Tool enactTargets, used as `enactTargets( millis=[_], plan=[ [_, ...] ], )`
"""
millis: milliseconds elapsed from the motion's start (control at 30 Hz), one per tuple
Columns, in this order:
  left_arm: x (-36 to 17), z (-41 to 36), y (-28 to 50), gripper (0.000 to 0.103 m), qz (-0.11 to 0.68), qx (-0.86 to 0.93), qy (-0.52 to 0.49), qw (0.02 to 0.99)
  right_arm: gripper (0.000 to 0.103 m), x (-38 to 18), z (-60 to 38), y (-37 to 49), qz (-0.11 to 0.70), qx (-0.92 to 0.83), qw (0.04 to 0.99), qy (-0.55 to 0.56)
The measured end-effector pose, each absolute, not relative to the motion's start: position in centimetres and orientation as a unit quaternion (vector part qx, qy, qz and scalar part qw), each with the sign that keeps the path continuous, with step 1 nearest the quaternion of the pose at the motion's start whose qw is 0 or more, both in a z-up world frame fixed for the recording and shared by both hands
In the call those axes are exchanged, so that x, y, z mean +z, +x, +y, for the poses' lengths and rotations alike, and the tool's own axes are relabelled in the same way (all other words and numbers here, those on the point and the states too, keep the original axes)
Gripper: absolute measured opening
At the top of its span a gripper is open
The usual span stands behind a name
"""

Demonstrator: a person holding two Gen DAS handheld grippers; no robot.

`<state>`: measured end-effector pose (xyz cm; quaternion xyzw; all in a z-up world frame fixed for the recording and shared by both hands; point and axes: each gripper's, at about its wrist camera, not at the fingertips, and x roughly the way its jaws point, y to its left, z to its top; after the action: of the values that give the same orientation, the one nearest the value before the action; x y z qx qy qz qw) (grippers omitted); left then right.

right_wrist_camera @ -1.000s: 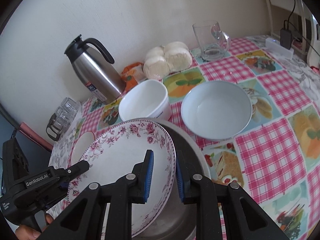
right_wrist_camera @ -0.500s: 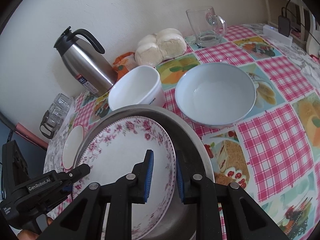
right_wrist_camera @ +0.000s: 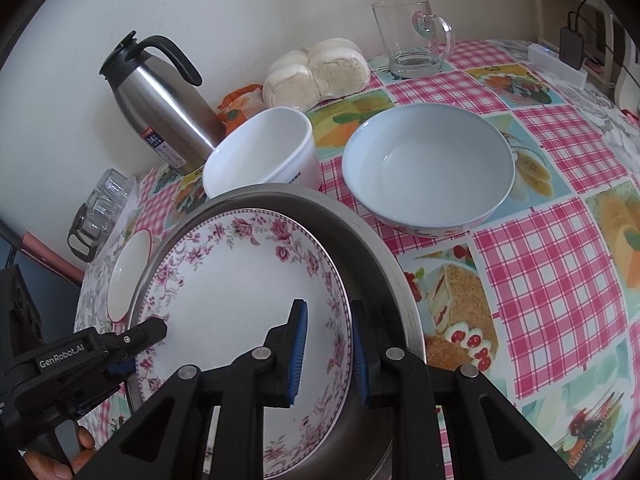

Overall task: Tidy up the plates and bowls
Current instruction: 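Lower the plate into the steel basin and open the right tool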

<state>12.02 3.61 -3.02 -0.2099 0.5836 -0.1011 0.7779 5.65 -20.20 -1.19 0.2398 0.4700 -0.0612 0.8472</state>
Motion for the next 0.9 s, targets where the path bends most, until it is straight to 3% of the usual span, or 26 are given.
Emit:
enactTargets(
  millis=[667,900],
  plan=[
    [-3.28,3.25,12.14,0.026,0.596,-0.089,-0.200,0.773,0.027,-1.25,-20.08,5.75,0.478,-0.054,0.847,0.228],
    [-2.87,2.73,11.99,0.037,0.599,-0.094,-0.187,0.773,0.032,-0.68,-20.23,5.59,0.474,-0.058,0.850,0.223]
  ],
)
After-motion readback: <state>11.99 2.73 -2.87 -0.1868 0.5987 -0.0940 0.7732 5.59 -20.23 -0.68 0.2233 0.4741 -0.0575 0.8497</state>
